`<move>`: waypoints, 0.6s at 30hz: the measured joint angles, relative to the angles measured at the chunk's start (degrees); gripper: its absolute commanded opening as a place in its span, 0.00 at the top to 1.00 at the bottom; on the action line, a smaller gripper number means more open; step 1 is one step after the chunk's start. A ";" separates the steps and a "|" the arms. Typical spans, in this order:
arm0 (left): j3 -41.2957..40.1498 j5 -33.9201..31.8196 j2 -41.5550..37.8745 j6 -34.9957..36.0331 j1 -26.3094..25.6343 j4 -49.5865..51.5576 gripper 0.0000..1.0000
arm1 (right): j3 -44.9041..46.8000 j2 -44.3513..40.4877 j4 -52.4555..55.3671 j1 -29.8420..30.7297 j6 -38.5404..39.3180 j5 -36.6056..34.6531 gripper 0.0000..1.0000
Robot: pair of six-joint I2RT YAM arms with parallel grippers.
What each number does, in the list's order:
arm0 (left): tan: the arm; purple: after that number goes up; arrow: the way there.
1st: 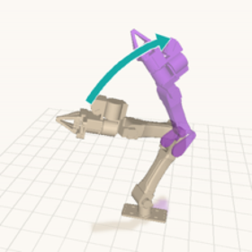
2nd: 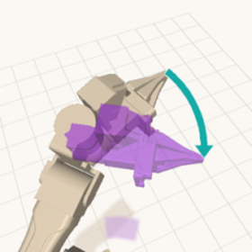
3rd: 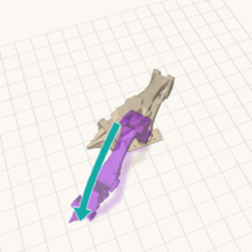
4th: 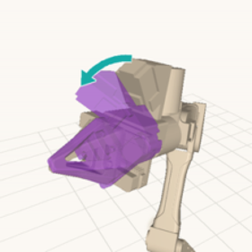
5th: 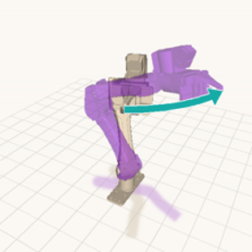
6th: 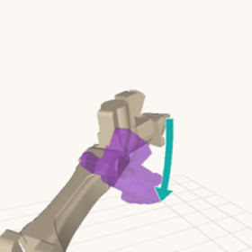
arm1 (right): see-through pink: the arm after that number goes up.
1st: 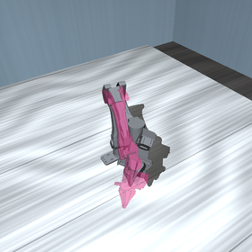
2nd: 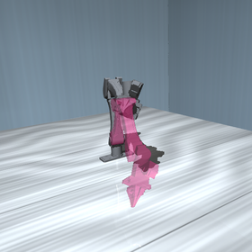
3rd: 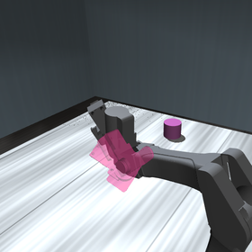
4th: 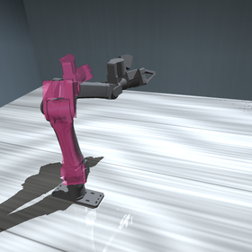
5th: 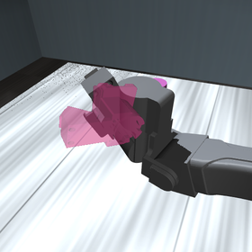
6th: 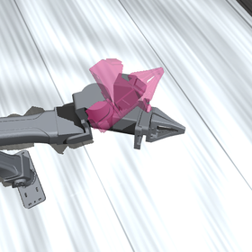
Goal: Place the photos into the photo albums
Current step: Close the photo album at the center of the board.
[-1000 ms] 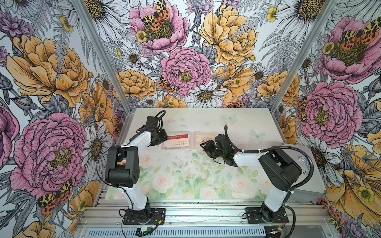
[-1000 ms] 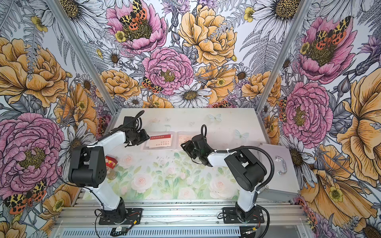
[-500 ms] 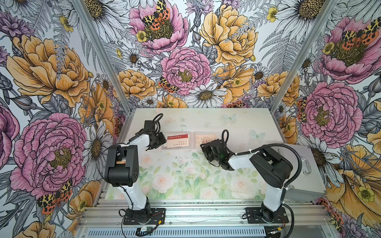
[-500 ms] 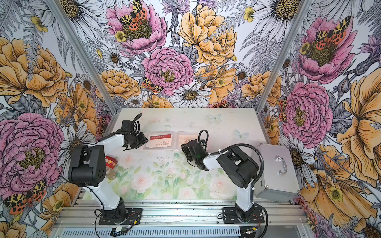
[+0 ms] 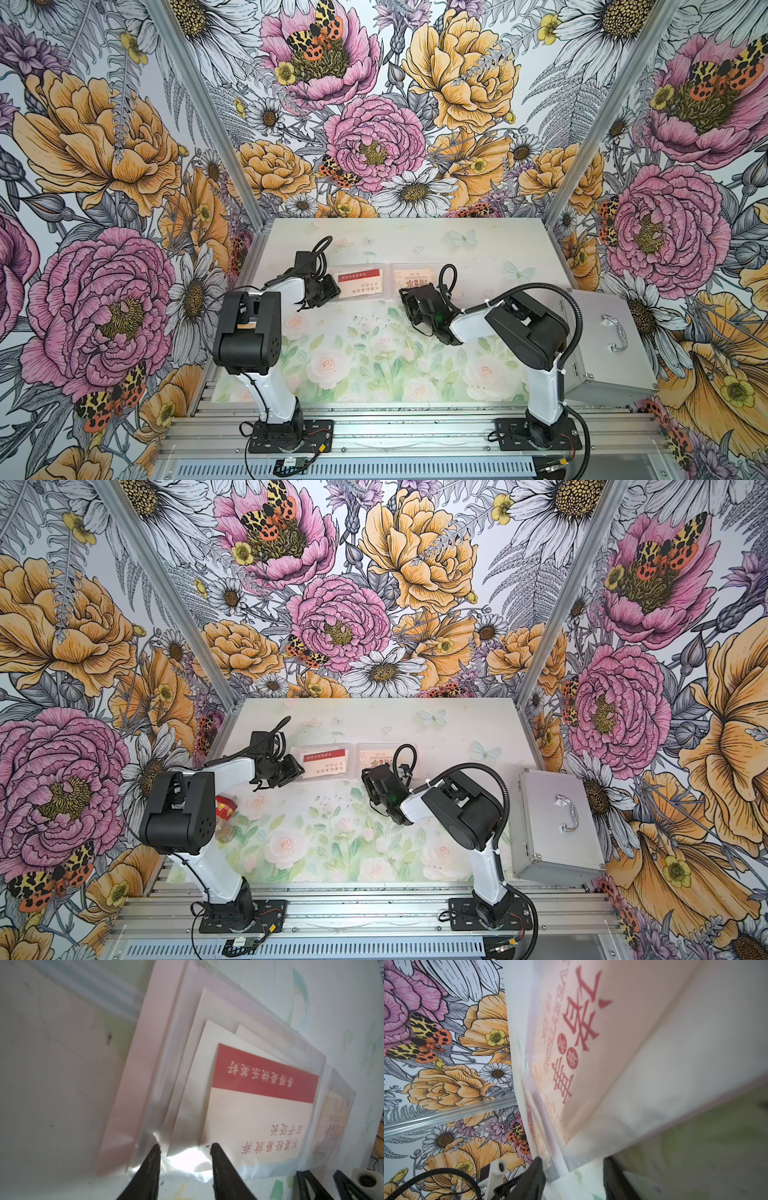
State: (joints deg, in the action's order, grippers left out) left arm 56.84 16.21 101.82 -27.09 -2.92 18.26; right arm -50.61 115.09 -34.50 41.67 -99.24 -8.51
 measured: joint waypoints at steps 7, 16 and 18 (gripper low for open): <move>-2.47 0.22 -1.11 -0.59 -2.58 -3.34 0.58 | -0.07 3.58 -7.54 -0.28 -0.35 -3.39 0.53; -4.31 0.81 -4.44 -1.51 -1.75 -1.79 0.58 | -1.22 9.25 -18.18 -1.55 -0.15 -4.35 0.56; -4.50 0.52 -6.67 -1.86 -1.07 -1.11 0.59 | -1.22 9.25 -18.12 -1.75 -0.13 -4.37 0.56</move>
State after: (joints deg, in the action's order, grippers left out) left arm 52.34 16.73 95.15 -28.95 -3.99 17.15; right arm -51.83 124.33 -52.62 39.92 -99.37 -12.88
